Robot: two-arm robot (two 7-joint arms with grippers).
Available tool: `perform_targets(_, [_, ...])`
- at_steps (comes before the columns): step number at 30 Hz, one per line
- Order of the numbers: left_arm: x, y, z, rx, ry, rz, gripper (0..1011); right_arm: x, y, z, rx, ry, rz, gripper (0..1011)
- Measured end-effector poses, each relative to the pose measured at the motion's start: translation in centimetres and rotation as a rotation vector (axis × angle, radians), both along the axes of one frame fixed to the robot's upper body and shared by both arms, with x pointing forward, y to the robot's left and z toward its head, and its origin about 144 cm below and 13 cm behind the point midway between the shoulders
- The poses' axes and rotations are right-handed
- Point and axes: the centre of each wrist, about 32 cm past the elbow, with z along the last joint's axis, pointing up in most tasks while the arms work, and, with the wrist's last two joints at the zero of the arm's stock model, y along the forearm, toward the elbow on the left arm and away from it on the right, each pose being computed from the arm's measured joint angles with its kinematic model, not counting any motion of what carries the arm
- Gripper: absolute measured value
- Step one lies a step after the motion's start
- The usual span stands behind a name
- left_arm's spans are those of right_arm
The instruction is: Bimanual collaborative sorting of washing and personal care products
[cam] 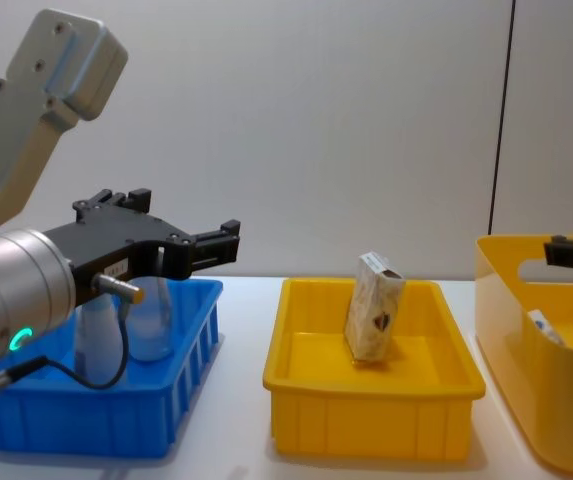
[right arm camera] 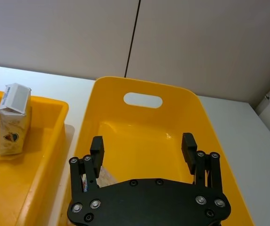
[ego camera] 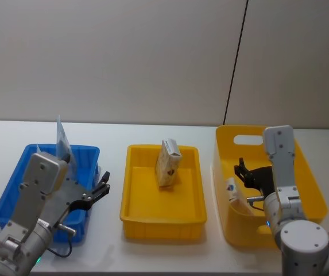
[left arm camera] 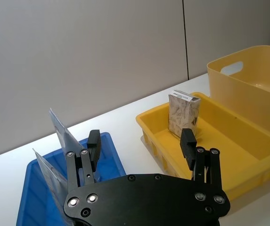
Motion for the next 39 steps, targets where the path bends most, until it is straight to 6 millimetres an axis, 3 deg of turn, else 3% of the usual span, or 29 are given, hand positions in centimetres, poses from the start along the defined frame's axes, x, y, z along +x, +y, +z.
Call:
perform_targets(21, [-0.1,0.0,0.0,0.009,-0.011,0.018,1001,-1.2,-0.1,0.7,0.018,-0.078,0.137,1004])
perform_targets(39, [-0.8,0.7,0.7,0.047,0.035,0.194,1002,-1.6,-0.1,0.9,0.022,-0.097,0.172,1004])
